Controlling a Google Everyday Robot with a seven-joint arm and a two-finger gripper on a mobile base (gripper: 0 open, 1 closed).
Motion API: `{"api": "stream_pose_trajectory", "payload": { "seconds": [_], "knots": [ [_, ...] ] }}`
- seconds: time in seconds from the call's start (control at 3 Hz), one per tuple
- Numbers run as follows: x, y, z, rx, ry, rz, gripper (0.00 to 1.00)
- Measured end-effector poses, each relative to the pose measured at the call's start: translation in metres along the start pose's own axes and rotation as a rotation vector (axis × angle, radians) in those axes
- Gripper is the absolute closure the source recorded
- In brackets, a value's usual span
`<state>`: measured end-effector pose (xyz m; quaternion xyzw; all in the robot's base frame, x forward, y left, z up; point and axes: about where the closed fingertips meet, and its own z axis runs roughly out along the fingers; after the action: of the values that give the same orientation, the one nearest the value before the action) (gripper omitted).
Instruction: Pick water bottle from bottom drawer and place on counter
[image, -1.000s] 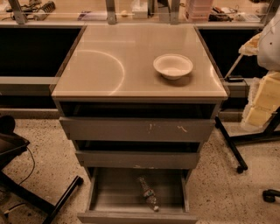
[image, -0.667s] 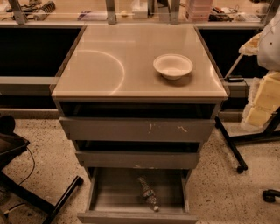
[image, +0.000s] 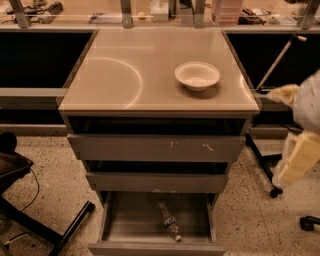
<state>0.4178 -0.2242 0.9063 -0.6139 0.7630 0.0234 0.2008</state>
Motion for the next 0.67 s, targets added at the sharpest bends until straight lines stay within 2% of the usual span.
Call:
{"api": "stream_pose_trajectory", "payload": {
  "seconds": [0.33, 0.67],
  "knots": [
    [0.054, 0.038, 0.092, -0.082, -0.155, 0.079, 0.0],
    [0.116, 0.085, 0.197, -0.151, -0.253, 0.23, 0.0]
  ]
}}
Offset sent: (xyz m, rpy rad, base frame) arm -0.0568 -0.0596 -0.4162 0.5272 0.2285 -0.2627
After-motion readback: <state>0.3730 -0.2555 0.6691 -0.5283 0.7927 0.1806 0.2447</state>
